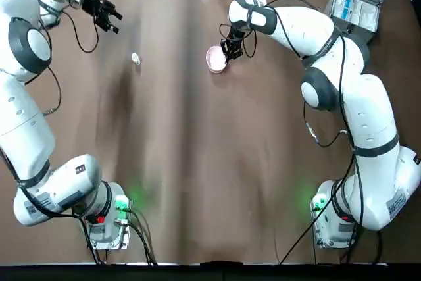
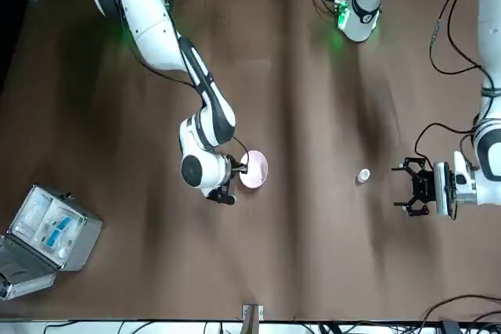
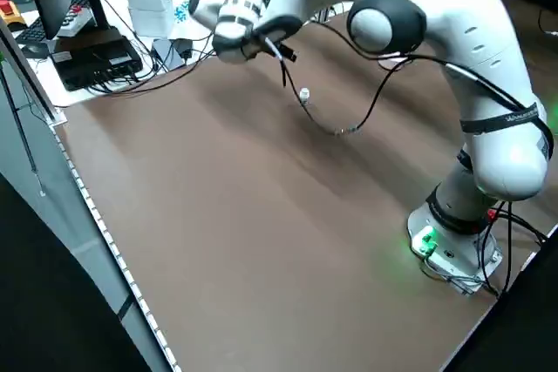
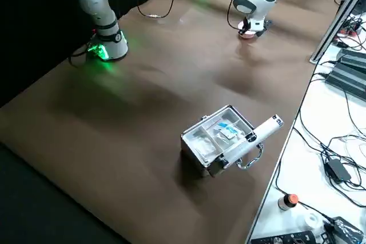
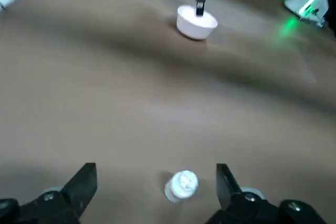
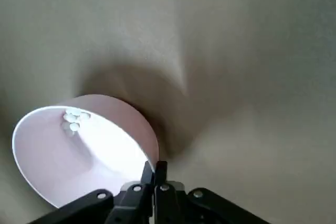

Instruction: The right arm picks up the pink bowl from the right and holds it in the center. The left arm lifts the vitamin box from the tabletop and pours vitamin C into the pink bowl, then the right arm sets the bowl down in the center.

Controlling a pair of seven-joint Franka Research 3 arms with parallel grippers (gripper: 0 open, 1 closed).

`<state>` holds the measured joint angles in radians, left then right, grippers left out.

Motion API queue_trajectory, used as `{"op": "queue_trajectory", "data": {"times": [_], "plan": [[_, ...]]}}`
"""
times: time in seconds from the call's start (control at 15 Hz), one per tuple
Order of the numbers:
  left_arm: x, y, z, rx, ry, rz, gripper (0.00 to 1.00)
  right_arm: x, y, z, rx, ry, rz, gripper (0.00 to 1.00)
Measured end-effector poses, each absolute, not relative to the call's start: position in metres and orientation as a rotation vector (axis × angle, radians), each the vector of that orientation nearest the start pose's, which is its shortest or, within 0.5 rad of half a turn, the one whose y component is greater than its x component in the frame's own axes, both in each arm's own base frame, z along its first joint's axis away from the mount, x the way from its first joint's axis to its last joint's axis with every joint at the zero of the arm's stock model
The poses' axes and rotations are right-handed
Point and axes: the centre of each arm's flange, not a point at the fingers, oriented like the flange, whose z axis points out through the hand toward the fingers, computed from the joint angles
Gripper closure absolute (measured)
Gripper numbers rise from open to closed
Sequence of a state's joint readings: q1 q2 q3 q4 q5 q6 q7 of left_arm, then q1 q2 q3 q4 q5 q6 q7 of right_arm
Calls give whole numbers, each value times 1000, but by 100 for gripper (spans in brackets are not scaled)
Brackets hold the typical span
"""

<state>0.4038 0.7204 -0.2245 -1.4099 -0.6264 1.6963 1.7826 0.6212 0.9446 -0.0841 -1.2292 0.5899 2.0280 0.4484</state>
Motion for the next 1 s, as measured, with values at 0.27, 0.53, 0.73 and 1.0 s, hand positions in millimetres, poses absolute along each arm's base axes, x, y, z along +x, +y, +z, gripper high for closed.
{"op": "queue_trajectory", "data": {"times": [0.27,0.53,0.73,1.0], "plan": [[683,70,326,2007,-1425,299,0,613,423,190,-2772,257,464,78],[683,27,365,2201,-1373,116,0,613,422,189,-2773,258,466,36],[679,-11,404,2377,-1289,16,0,618,422,199,-2768,253,452,27],[668,-51,453,2673,-1071,-77,0,627,402,251,-2763,230,539,26]]}}
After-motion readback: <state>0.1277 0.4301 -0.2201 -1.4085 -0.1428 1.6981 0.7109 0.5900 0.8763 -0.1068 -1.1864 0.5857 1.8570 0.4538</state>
